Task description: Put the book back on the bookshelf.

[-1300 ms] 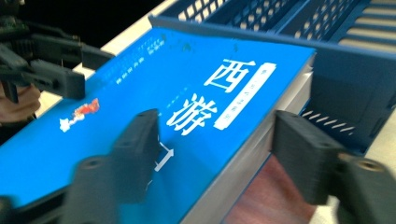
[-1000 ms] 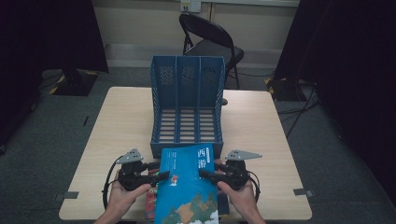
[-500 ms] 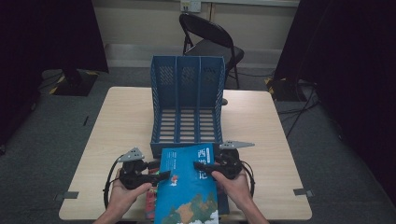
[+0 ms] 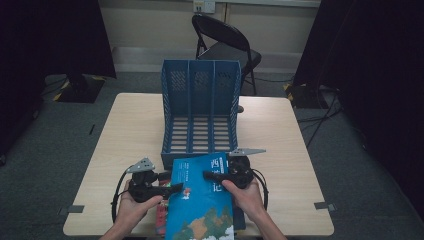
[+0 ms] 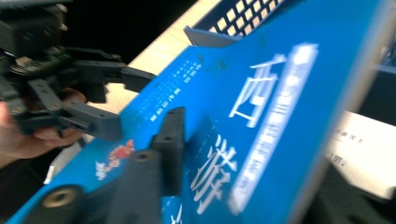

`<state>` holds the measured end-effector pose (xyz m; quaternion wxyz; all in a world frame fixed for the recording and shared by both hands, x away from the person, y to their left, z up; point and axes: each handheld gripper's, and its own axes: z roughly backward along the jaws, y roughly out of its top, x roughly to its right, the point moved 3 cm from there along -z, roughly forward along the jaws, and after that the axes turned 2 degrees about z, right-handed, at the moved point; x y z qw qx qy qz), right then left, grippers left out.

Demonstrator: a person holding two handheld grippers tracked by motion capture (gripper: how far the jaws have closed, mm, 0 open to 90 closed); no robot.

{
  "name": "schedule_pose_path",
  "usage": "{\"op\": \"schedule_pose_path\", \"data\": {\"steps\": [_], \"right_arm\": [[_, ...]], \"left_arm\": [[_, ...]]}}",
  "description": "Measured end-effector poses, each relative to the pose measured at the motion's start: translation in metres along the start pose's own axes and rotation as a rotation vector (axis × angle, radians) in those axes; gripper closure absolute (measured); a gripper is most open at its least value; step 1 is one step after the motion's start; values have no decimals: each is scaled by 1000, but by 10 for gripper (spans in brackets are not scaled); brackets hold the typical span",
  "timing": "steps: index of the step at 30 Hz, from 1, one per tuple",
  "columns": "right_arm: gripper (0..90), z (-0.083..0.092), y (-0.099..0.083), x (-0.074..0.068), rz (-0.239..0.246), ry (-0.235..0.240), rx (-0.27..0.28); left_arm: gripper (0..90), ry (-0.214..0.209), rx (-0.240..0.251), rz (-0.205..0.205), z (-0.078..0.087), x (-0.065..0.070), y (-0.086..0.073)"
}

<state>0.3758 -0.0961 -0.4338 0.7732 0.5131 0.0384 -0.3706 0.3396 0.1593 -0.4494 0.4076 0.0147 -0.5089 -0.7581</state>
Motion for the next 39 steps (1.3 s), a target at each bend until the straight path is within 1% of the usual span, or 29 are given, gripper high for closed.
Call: {"op": "schedule_pose_path", "data": {"steps": [1, 2, 3, 4, 6, 9, 11, 12, 13, 14, 15, 16, 17, 22, 23, 24, 26, 27, 28, 29, 31, 33, 35, 36, 37, 38, 39], "right_arm": [[696, 2, 1, 0, -4, 15, 9], [734, 5, 2, -2, -1, 29, 16], [734, 5, 2, -2, -1, 29, 16], [750, 6, 3, -4, 8, 30, 18], [771, 9, 5, -9, 46, 34, 27], [776, 11, 7, -13, 60, 30, 38], [782, 13, 8, -17, 71, 27, 54], [784, 15, 9, -20, 72, 32, 64], [784, 15, 9, -20, 72, 32, 64], [784, 16, 10, -22, 76, 35, 66], [784, 16, 10, -22, 76, 35, 66], [786, 17, 11, -23, 81, 34, 70], [787, 17, 11, -24, 82, 33, 74], [790, 20, 12, -27, 72, 28, 85], [790, 21, 12, -28, 79, 27, 86], [788, 22, 13, -29, 79, 32, 93], [787, 23, 13, -30, 86, 36, 98], [787, 24, 13, -31, 88, 39, 104], [790, 26, 13, -35, 102, 61, 111], [790, 26, 13, -35, 102, 61, 111], [794, 27, 13, -38, 109, 64, 106], [797, 28, 13, -38, 112, 60, 107], [801, 28, 13, -37, 107, 53, 105], [802, 28, 13, -37, 107, 46, 104], [802, 28, 13, -37, 107, 46, 104], [802, 28, 13, -37, 109, 40, 101], [803, 28, 14, -36, 102, 33, 97]], "left_arm": [[283, -5, 1, 6, 0, 0, 0], [268, -10, -5, 26, -1, -2, 0], [267, -10, -5, 26, -1, -2, 0], [267, -12, -14, 41, -1, -2, 0], [252, -14, -18, 58, -2, -1, 1], [252, -26, -15, 57, -3, -1, 2], [246, -43, -11, 70, -3, -2, 2], [236, -48, -11, 70, -3, -2, 2], [233, -48, -11, 70, -3, -2, 2], [228, -57, -6, 67, -4, -3, 2], [224, -57, -6, 67, -4, -3, 2], [224, -53, 0, 52, -4, -3, 3], [217, -56, -2, 52, -5, -3, 3], [203, -68, 3, 70, -6, -3, 4], [195, -73, 0, 72, -7, -3, 4], [179, -85, 1, 88, -7, -3, 4], [172, -91, -2, 93, -8, -4, 4], [168, -128, -6, 119, -9, -4, 4], [177, -150, -11, 128, -10, -5, 4], [177, -159, -13, 132, -11, -4, 4], [171, -172, -20, 150, -12, -2, 5], [181, -167, -27, 156, -12, -2, 6], [200, -172, -32, 160, -11, -3, 6], [209, -188, -15, 163, -10, -4, 7], [216, -188, -15, 163, -10, -4, 7], [216, -205, -13, 162, -10, -6, 8], [234, -206, -5, 176, -10, -6, 9]]}}
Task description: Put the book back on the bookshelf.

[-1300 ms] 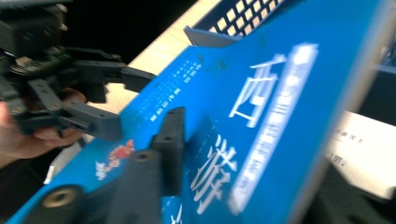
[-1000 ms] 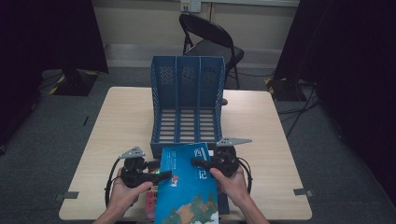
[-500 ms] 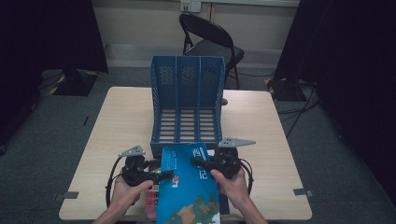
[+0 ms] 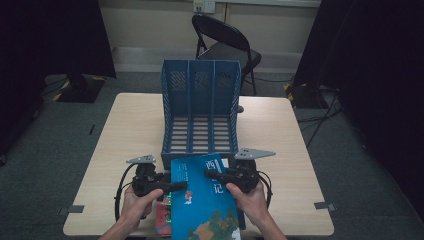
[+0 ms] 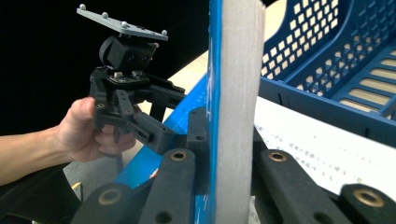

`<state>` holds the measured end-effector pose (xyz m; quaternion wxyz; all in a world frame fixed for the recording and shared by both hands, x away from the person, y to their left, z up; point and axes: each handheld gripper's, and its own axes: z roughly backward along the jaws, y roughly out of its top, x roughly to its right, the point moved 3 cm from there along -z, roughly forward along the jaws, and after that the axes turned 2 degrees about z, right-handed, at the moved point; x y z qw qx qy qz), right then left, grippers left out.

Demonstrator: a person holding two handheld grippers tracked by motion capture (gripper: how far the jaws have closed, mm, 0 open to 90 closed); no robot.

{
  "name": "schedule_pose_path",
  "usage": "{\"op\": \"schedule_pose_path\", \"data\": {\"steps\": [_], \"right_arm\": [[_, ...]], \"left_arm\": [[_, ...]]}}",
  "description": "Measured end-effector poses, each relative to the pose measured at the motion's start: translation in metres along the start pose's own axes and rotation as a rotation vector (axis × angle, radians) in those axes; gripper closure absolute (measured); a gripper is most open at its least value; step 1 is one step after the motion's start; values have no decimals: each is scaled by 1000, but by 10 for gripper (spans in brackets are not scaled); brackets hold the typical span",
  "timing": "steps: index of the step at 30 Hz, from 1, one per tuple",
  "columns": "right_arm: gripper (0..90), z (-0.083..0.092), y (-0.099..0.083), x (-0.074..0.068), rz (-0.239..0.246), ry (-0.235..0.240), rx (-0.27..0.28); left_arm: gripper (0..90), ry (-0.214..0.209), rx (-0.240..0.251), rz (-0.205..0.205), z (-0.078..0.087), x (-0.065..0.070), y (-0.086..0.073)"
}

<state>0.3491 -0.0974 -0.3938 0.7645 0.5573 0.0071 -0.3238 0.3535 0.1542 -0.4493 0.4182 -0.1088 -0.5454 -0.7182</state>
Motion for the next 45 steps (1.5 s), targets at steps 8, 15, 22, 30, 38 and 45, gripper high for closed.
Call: {"op": "schedule_pose_path", "data": {"steps": [8, 15, 22, 30, 38, 45], "right_arm": [[803, 0, 1, 6, -46, -28, 2], [803, 2, 6, 0, -35, -32, 6], [803, 8, 9, -5, -43, -12, 39], [801, 21, 23, -25, 24, -45, 68], [802, 32, 39, -38, 47, -34, 118], [802, 41, 60, -46, 70, -20, 186]], "left_arm": [[333, -32, 20, -15, 4, 7, 8], [372, -39, 41, -18, 8, 12, 13], [458, -115, 53, -31, 5, 23, 21], [521, -116, 84, -104, 13, 48, 39], [562, -128, 119, -137, 26, 65, 57], [592, -117, 180, -213, 38, 82, 82]]}}
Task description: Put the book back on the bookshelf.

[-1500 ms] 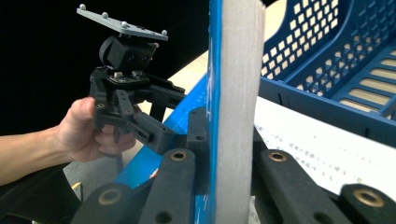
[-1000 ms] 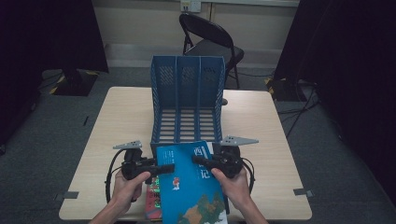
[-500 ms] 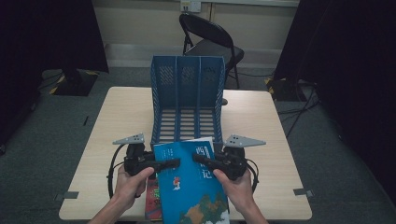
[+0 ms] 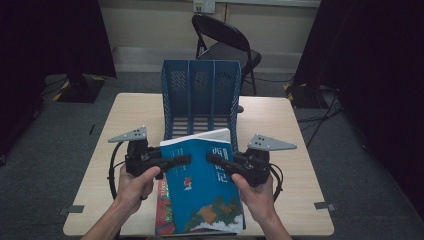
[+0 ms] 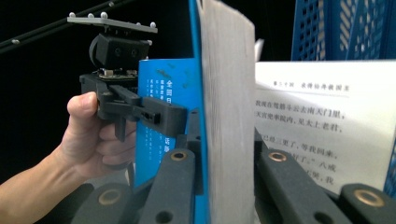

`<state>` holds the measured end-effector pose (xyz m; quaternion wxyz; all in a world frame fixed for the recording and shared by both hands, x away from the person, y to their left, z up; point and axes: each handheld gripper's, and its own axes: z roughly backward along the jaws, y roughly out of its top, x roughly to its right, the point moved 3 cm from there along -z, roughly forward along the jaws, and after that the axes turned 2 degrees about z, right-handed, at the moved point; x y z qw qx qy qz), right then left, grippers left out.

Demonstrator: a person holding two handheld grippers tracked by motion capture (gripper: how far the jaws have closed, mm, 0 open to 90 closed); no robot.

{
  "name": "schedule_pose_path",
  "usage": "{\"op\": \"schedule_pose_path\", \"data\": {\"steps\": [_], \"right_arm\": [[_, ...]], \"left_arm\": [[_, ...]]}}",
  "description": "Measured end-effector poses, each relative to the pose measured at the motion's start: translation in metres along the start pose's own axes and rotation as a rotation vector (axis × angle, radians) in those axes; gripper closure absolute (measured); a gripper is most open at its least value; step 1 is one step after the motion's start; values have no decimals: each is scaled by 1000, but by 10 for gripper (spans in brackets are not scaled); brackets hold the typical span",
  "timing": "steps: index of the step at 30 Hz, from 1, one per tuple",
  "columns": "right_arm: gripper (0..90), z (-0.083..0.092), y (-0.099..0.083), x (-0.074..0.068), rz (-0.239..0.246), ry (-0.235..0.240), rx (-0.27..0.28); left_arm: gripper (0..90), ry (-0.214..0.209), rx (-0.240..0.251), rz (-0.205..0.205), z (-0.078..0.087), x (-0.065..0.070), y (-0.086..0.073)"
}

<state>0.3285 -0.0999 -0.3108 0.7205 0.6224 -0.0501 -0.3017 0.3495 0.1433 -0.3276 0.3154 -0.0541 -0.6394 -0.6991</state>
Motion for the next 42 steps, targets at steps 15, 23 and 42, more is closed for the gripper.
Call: {"op": "schedule_pose_path", "data": {"steps": [15, 23, 42], "right_arm": [[768, -14, 7, 4, 80, 33, 93], [601, -1, 0, 12, 100, -19, 82], [295, 1, -37, 46, 86, 24, -20]], "left_arm": [[588, 103, 70, -151, 13, 7, 10], [588, 117, 65, -202, 12, 22, 6], [572, 110, 45, -268, 15, 39, -6]]}}
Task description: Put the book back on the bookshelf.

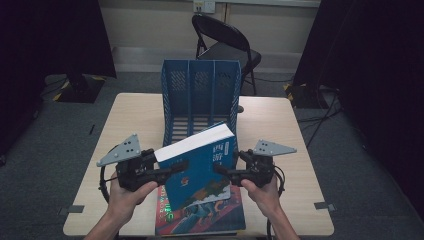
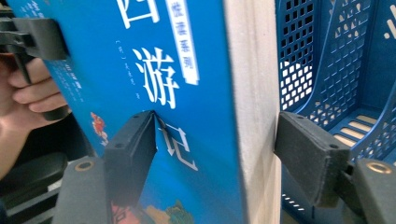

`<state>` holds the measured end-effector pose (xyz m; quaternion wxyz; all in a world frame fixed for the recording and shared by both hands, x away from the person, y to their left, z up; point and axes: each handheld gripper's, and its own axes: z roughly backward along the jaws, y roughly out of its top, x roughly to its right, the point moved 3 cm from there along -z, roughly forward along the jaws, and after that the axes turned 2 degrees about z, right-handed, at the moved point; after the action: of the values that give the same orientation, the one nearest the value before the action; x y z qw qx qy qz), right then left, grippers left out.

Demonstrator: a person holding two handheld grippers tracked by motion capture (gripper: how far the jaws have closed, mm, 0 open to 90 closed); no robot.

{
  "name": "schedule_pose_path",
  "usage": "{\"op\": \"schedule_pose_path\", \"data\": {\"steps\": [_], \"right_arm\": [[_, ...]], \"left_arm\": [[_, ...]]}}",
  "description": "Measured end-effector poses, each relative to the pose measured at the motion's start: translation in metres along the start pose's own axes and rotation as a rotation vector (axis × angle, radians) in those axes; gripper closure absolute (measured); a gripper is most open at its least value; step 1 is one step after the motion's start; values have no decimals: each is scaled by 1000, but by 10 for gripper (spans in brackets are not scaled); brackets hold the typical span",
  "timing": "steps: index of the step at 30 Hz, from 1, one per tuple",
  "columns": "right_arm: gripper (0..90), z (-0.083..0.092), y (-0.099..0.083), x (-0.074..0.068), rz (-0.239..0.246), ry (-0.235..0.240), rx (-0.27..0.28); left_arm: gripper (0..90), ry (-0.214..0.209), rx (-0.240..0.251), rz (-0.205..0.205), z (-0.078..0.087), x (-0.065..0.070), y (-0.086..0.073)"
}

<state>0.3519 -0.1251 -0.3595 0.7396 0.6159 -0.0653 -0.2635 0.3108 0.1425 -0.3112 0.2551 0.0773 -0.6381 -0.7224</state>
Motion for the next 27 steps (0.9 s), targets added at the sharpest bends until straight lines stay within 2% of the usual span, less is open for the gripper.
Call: {"op": "schedule_pose_path", "data": {"steps": [1, 3, 5, 6, 8, 9, 11, 12, 13, 15, 16, 19, 20, 23, 25, 26, 27], "right_arm": [[307, 0, 1, -1, 8, -11, -10], [307, 1, 1, -1, 7, -14, -12], [308, 1, 1, -3, 15, -23, -19], [310, 2, 1, -5, 26, -28, -25], [312, 2, 1, -5, 27, -28, -26], [314, 2, 1, -5, 24, -26, -25], [316, 3, 2, -5, 26, -22, -24], [318, 3, 2, -6, 29, -23, -29], [319, 4, 1, -6, 30, -25, -30], [321, 6, 1, -6, 27, -13, -26], [322, 7, 1, -7, 33, -14, -31], [321, 7, 1, -7, 33, -14, -32], [322, 6, 1, -6, 31, -13, -33], [322, 5, 2, -7, 41, -26, -43], [321, 5, 2, -7, 40, -25, -44], [322, 4, 2, -6, 39, -26, -45], [322, 4, 2, -6, 38, -29, -47]], "left_arm": [[576, 15, -1, 2, -2, 0, -1], [574, 14, 5, 11, -5, -1, -3], [575, 20, -14, -2, -7, -1, -4], [573, 30, -24, 10, -9, 0, -4], [568, 34, -38, 7, -11, 2, -5], [557, 34, -54, -11, -15, 3, -6], [539, 63, -89, -40, -21, 4, -11], [547, 51, -63, -35, -24, 4, -14], [547, 42, -66, -23, -23, 4, -14], [565, 28, -57, -32, -22, 2, -15], [570, 31, -37, -30, -22, 2, -18], [575, 39, -31, -39, -24, 2, -18], [575, 56, -24, -46, -24, 2, -19], [573, 59, -13, -53, -26, 3, -21], [570, 64, -7, -50, -26, 2, -22], [565, 68, -10, -27, -27, 1, -22], [565, 68, -10, -27, -27, 1, -22]]}}
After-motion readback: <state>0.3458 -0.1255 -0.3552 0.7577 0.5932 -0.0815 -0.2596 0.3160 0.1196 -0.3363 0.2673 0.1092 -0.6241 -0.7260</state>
